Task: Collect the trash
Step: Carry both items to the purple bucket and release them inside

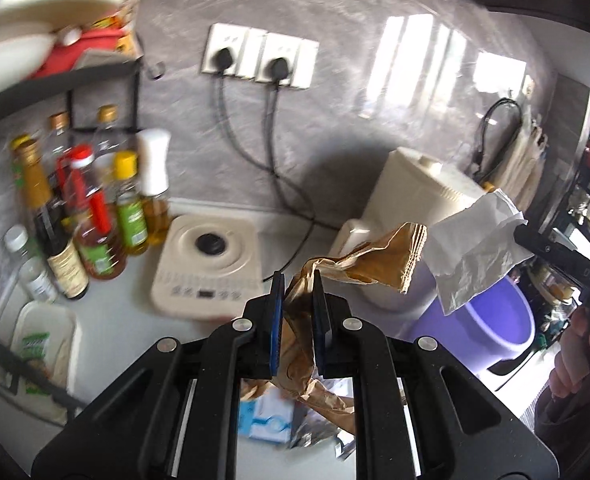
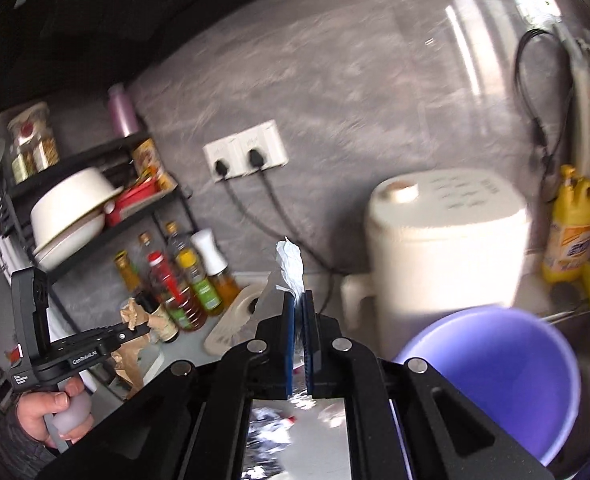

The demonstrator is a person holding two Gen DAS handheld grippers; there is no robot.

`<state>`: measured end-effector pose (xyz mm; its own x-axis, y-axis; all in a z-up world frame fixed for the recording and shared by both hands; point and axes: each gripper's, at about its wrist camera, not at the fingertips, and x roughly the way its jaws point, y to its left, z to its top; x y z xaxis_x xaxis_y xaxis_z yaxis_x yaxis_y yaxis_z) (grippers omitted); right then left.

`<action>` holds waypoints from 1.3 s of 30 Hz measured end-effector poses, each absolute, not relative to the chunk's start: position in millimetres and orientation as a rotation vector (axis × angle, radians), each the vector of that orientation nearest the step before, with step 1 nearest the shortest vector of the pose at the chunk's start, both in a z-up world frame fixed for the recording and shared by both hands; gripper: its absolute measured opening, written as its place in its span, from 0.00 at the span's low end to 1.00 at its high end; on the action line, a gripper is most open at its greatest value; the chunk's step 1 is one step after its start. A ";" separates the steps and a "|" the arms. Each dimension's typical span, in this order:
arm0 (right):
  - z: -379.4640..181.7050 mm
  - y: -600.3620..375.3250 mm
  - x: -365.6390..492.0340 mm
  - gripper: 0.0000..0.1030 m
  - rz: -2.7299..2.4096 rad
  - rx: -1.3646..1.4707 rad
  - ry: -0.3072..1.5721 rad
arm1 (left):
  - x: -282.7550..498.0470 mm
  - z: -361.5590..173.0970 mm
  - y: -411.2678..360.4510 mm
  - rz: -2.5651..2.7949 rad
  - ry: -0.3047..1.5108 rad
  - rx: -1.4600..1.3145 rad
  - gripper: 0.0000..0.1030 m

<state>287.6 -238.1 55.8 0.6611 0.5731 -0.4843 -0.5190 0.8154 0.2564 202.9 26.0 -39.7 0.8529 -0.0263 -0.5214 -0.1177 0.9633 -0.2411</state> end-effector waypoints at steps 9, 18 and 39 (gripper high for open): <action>55.5 -314.8 312.5 0.08 0.453 0.130 0.559 | 243.9 -34.9 -25.9 -0.074 0.514 -0.233 0.13; 51.3 -382.3 316.2 0.62 0.304 0.171 0.541 | 289.1 -23.7 -89.0 -0.227 0.496 -0.181 0.13; 24.2 -486.2 264.2 0.87 0.048 0.291 0.534 | 338.3 -16.4 -206.3 -0.512 0.526 -0.042 0.71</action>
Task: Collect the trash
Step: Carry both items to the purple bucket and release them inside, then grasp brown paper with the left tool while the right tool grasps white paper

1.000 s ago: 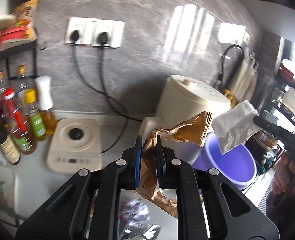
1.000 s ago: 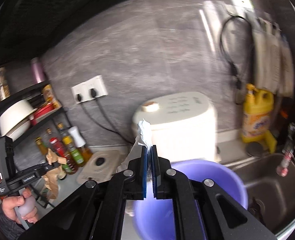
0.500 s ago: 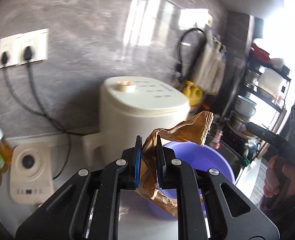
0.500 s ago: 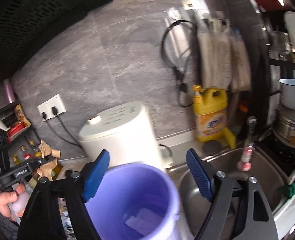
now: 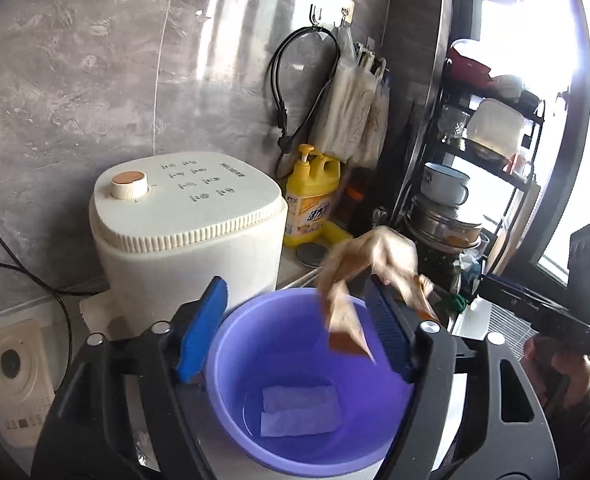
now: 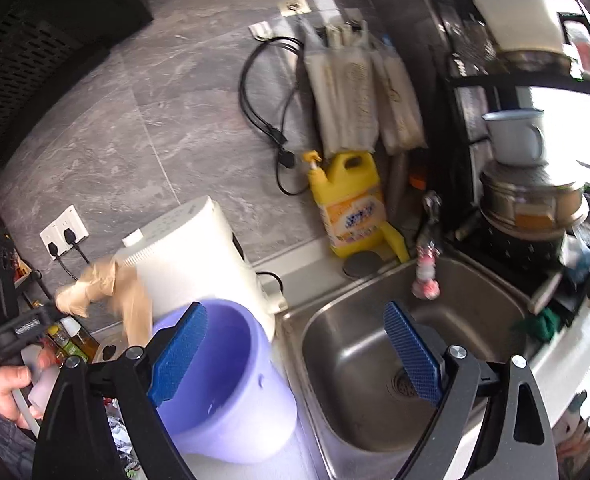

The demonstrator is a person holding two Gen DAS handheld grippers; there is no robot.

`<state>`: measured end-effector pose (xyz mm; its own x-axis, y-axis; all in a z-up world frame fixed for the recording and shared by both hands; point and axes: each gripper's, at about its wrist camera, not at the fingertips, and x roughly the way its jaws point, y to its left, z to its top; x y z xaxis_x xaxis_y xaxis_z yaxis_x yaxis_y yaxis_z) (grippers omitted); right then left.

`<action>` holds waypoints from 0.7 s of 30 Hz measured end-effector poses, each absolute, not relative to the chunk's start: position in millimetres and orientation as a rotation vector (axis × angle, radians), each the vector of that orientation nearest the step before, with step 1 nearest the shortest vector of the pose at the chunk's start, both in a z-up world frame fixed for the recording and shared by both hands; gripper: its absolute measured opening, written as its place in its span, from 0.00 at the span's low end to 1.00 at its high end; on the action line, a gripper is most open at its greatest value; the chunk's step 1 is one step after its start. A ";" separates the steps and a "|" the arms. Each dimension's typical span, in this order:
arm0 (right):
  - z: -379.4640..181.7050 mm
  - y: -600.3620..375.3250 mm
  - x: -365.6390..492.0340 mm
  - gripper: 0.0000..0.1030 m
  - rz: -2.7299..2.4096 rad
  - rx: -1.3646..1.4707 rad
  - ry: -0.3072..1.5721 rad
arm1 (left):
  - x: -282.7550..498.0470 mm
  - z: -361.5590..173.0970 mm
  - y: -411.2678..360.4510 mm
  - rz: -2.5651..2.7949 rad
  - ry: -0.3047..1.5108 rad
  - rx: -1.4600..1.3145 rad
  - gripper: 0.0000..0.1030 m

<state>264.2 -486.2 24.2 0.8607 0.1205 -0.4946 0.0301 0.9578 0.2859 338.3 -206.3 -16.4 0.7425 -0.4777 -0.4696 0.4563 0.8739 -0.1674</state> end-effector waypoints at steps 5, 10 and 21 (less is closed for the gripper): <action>20.6 -482.9 255.1 0.89 0.057 0.311 0.530 | 326.4 -15.6 -185.5 -0.463 0.531 -0.044 0.77; 19.0 -462.4 256.2 0.89 0.108 0.318 0.539 | 306.7 -17.9 -152.4 -0.384 0.538 -0.057 0.81; 33.7 -369.2 264.8 0.93 0.315 0.235 0.532 | 253.9 -18.3 -52.6 -0.132 0.547 -0.085 0.94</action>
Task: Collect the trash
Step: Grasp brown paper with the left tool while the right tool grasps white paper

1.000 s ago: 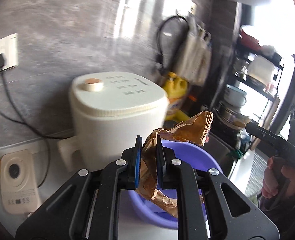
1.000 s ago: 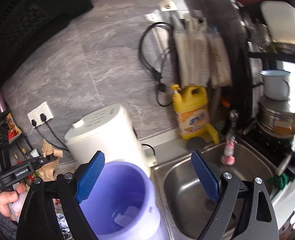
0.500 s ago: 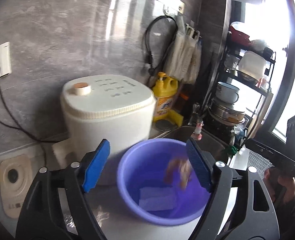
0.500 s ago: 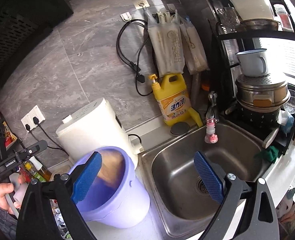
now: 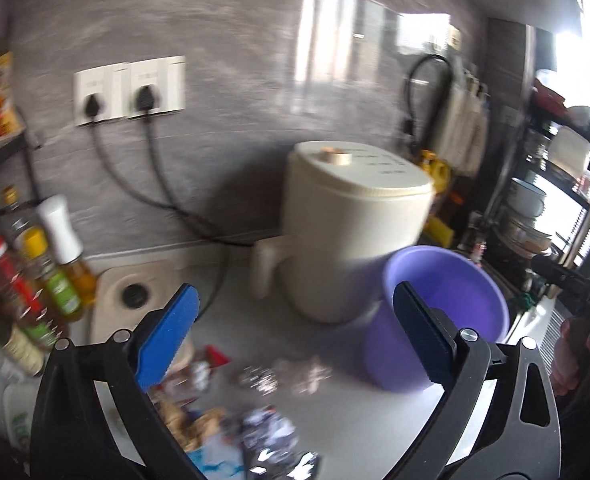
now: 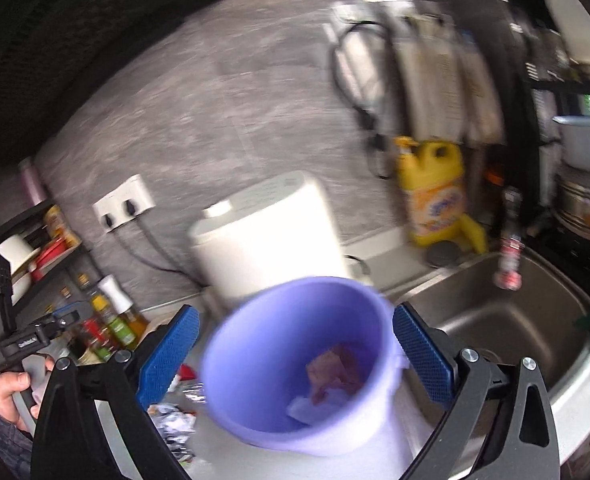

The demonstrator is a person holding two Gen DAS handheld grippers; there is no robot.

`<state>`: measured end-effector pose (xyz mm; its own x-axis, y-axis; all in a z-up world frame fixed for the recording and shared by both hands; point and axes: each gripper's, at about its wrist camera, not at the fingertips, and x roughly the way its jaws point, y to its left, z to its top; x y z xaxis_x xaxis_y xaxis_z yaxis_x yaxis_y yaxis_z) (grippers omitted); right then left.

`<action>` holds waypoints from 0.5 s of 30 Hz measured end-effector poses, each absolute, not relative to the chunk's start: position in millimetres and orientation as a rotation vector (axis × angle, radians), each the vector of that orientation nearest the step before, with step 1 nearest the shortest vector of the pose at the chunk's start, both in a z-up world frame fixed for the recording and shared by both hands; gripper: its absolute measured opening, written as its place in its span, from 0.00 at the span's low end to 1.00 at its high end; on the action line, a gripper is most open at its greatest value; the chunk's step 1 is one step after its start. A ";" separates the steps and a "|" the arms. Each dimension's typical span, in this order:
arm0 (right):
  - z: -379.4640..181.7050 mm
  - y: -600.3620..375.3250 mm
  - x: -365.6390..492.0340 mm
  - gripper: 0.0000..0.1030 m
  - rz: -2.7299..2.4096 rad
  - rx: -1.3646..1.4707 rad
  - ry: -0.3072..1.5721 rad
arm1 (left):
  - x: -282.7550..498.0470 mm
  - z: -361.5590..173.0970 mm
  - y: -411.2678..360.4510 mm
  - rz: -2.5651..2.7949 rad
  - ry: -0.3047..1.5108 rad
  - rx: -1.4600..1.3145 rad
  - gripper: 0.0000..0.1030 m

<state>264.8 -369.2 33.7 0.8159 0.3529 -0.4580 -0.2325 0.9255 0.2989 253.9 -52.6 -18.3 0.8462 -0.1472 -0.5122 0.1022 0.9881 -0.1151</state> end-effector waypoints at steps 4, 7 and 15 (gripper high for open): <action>37.7 -324.5 270.9 0.93 0.400 0.210 0.558 | 237.2 -21.7 -13.6 -0.070 0.580 -0.128 0.94; 39.7 -288.5 271.1 0.93 0.496 0.164 0.558 | 225.8 -26.5 5.1 -0.041 0.580 -0.133 0.94; 10.7 -216.8 278.2 0.83 0.669 0.110 0.664 | 212.0 -54.5 39.5 0.025 0.626 -0.208 0.94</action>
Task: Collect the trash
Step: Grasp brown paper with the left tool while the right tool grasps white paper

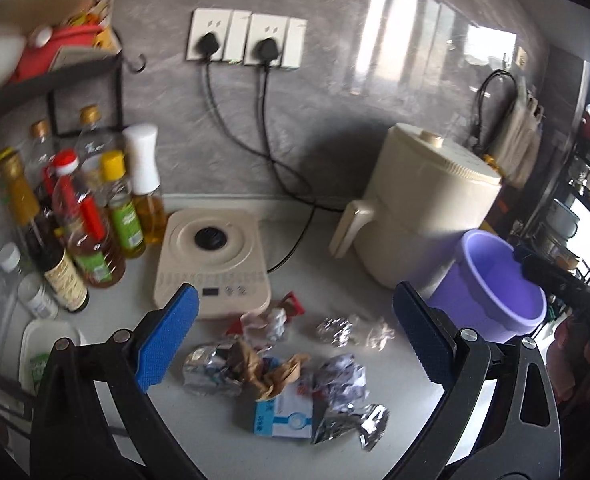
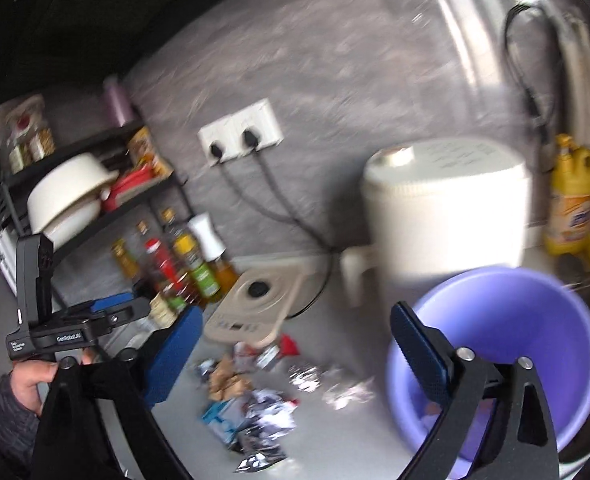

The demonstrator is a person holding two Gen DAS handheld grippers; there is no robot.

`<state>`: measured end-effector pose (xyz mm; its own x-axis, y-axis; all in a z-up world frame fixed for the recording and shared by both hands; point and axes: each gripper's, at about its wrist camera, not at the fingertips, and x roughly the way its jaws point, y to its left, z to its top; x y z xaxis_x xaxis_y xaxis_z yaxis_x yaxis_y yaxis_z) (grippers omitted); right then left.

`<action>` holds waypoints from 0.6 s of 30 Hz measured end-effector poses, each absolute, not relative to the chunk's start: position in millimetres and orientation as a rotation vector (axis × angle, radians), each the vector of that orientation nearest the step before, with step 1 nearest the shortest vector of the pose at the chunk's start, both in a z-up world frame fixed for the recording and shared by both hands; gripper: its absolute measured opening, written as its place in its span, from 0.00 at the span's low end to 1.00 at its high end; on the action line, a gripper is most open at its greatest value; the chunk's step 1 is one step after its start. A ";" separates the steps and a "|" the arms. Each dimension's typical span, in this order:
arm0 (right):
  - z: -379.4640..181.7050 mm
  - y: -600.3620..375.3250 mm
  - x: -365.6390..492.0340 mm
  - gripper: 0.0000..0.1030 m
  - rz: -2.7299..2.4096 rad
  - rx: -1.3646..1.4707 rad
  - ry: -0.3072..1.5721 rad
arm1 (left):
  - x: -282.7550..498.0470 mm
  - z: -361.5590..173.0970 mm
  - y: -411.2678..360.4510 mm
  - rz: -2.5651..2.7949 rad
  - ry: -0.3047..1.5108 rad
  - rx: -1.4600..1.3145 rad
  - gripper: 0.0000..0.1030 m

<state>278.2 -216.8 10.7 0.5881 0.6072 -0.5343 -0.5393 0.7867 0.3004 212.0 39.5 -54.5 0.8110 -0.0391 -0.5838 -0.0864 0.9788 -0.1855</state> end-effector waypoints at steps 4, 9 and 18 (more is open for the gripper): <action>-11.1 -187.1 280.2 0.79 0.746 0.056 0.737 | 208.8 -75.8 52.6 0.058 0.651 -0.258 0.93; -37.3 -160.1 283.8 0.76 0.816 -0.010 0.811 | 216.4 -104.7 61.0 0.070 0.702 -0.297 0.75; -86.3 -126.2 305.4 0.72 0.841 -0.094 0.950 | 235.6 -151.9 66.5 0.076 0.828 -0.355 0.50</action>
